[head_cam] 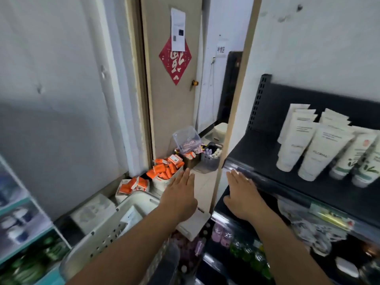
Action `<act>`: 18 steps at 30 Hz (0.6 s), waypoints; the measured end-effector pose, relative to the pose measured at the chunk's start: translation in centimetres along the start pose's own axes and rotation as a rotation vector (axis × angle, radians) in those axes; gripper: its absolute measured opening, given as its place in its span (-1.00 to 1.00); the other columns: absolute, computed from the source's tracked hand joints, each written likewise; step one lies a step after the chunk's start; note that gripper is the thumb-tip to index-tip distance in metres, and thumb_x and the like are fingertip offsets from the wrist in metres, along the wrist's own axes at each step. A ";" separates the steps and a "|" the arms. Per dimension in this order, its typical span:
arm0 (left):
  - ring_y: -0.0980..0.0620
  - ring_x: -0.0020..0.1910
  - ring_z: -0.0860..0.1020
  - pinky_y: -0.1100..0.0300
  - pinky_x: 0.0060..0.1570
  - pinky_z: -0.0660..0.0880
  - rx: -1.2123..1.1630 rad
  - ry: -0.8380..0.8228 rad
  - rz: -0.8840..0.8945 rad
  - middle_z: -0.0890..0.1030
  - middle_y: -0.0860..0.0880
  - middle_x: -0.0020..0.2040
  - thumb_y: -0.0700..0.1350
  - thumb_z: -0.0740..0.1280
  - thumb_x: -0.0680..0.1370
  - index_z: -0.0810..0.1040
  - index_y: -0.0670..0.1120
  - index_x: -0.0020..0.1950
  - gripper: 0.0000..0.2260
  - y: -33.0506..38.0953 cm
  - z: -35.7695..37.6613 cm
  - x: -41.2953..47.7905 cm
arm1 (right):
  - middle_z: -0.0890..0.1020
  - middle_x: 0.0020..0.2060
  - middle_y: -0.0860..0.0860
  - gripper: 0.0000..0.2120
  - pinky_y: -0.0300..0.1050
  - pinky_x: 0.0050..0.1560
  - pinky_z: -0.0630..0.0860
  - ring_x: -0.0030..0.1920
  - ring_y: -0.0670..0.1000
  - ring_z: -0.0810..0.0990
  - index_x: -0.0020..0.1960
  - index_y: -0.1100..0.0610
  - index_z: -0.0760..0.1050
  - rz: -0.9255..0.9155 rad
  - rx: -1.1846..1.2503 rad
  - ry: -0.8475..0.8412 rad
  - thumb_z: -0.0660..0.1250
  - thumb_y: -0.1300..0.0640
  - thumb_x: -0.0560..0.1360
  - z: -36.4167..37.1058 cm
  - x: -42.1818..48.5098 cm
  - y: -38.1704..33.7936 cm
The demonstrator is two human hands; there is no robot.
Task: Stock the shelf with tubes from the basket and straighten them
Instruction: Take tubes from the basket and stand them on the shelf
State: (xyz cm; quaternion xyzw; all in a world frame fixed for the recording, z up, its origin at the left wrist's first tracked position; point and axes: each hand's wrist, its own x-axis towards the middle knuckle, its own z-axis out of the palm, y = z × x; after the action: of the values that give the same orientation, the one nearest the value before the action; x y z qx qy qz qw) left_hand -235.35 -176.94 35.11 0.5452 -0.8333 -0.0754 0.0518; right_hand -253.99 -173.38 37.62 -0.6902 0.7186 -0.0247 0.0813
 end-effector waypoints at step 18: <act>-0.03 0.57 -0.15 0.03 0.54 -0.13 -0.167 -0.092 -0.564 -0.16 -0.07 0.59 -0.08 0.14 0.59 -0.13 -0.11 0.59 -0.34 -18.3 6.0 -11.6 | -0.11 0.59 0.08 -0.29 0.10 0.55 -0.09 0.58 0.12 -0.11 0.59 0.15 -0.17 -0.498 -0.101 -0.220 0.15 0.03 0.61 9.1 6.3 -17.5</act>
State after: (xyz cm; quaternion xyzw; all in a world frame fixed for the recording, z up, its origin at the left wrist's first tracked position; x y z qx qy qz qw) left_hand -215.23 -173.15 25.77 0.7450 -0.6413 -0.1799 0.0359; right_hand -235.50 -179.73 30.74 -0.8472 0.5141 0.0672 0.1160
